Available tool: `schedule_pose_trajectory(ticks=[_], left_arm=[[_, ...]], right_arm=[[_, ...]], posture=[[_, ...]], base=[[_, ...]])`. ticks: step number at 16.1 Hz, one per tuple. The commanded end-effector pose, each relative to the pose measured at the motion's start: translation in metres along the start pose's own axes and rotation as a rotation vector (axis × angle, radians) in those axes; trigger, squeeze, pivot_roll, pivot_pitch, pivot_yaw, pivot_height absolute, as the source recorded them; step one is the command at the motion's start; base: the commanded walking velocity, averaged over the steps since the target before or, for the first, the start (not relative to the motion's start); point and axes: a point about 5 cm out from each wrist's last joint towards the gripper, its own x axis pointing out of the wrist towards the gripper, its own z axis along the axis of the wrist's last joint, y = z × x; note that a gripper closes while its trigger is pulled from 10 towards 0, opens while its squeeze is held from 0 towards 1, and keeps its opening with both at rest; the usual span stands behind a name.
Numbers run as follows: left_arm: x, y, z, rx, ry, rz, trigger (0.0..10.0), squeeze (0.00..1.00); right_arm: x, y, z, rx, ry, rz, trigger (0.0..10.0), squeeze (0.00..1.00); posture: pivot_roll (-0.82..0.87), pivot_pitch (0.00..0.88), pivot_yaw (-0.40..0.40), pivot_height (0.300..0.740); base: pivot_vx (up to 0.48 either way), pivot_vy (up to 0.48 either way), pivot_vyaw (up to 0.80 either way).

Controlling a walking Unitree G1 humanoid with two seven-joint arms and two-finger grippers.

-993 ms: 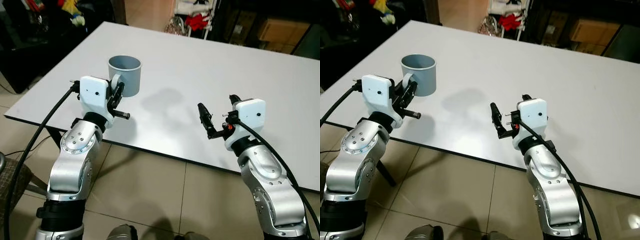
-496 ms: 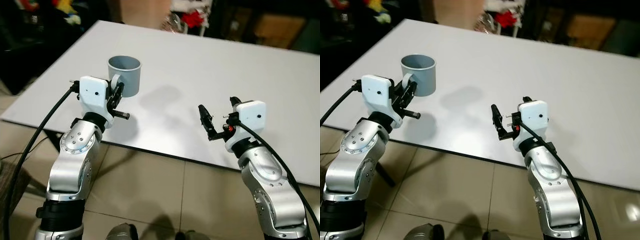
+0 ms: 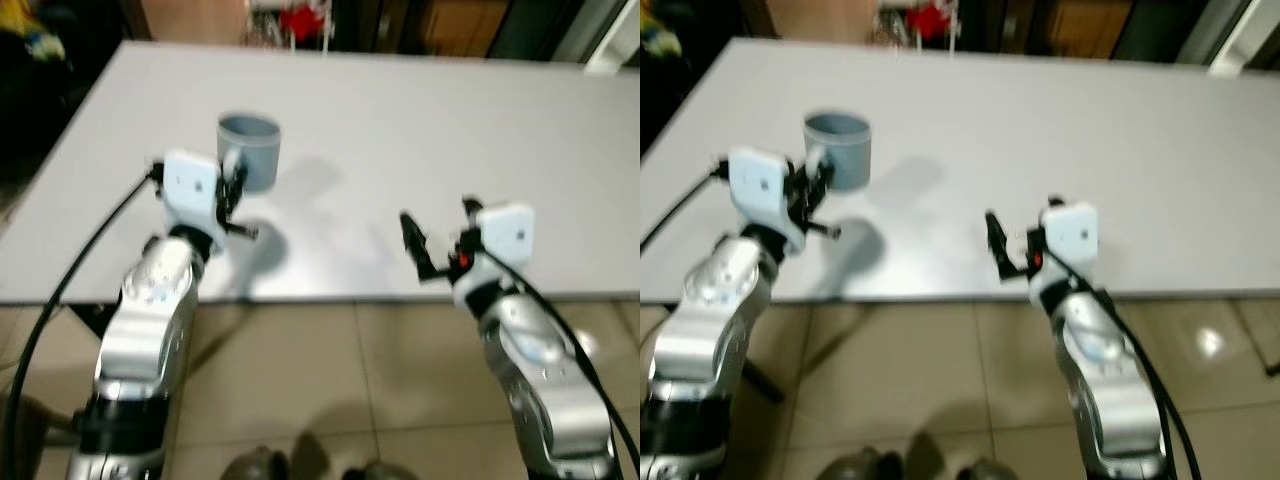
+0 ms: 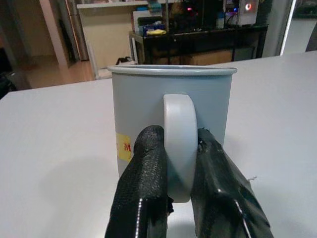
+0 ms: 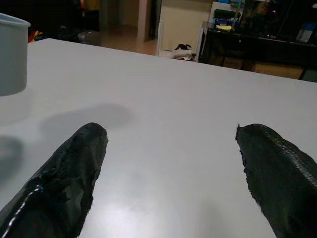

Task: Setting the table

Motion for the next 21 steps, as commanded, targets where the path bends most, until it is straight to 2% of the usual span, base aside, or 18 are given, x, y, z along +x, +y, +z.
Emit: schedule_pose_trajectory(ticks=[1,18,21], left_arm=[[0.001,-0.003,0.003,-0.016,-0.019,0.000,10.0,0.00],[0.005,-0.005,0.003,-0.028,-0.019,-0.012,10.0,0.00],[0.016,0.003,-0.003,-0.032,0.027,0.001,10.0,0.00]], right_arm=[[-0.001,-0.005,0.003,-0.011,-0.010,-0.014,10.0,0.00],[0.001,-0.005,0.007,-0.017,-0.012,0.008,10.0,0.00],[0.001,0.001,0.003,-0.014,0.011,0.056,10.0,0.00]], posture=[[-0.02,0.109,-0.033,0.740],[-0.03,0.098,-0.029,0.740],[-0.04,0.076,0.004,0.740]], base=[[0.000,0.000,0.00],[0.000,0.000,0.00],[0.000,0.000,0.00]])
